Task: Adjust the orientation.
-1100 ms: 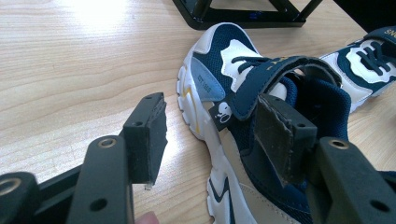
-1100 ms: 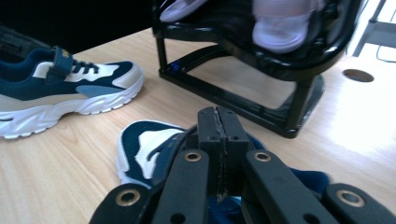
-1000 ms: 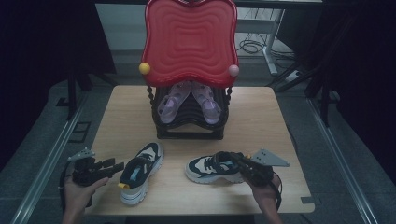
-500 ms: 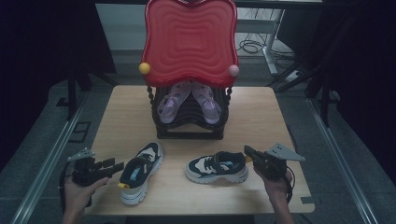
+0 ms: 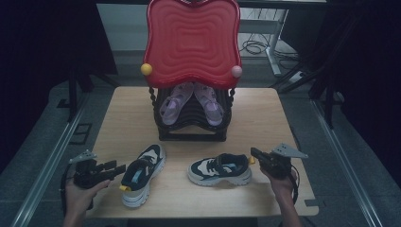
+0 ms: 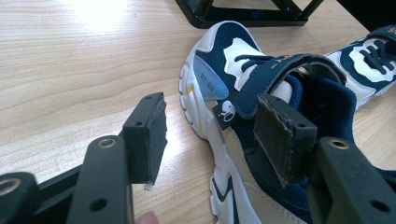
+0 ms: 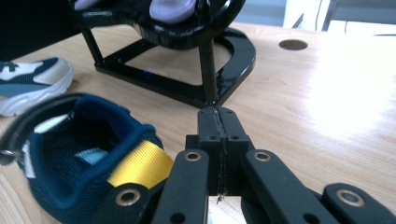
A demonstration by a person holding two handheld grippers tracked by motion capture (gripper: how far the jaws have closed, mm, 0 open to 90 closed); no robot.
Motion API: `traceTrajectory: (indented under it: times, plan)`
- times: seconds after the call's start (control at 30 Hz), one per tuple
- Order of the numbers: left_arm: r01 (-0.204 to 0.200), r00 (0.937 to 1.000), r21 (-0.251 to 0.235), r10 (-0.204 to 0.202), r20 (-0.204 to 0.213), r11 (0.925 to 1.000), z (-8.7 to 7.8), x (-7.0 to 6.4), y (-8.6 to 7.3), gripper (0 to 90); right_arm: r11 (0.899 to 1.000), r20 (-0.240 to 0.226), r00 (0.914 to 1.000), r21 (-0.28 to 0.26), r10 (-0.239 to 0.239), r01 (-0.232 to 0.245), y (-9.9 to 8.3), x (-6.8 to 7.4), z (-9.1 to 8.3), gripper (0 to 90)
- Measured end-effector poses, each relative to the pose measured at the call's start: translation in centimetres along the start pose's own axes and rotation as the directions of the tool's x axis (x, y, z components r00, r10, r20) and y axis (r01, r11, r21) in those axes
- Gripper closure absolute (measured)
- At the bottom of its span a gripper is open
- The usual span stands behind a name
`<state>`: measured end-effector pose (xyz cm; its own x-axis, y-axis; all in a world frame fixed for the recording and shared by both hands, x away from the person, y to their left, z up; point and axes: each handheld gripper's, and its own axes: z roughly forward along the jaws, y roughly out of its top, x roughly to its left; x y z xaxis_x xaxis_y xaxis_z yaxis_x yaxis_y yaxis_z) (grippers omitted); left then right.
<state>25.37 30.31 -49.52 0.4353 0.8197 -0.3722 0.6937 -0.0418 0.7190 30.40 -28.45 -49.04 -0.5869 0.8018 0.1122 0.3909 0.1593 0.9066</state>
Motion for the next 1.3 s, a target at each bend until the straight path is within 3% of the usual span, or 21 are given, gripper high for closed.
traceTrajectory:
  times: [0.33,0.57,0.73,1.3]
  plan:
    - [0.001,1.0,-0.003,-0.001,0.0,1.0,-0.1,0.0,0.0,43.5,0.999,-0.051,0.9984,0.023,-0.027,0.028,-0.9,-0.3,1.2,90.0]
    - [0.002,1.0,0.001,-0.002,-0.003,1.0,-0.1,0.2,-0.1,43.5,0.999,-0.102,0.9946,0.03,-0.02,0.023,-1.5,-0.3,1.4,90.0]
    - [0.004,1.0,-0.002,-0.004,-0.004,1.0,-0.2,0.2,-0.1,43.4,0.999,-0.109,0.9939,0.034,-0.013,0.017,-1.8,0.0,1.4,90.0]
    - [0.004,1.0,-0.003,-0.004,-0.005,1.0,-0.3,0.3,-0.1,43.4,0.999,-0.12,0.9927,0.032,-0.013,0.017,-3.1,0.7,-1.0,90.0]
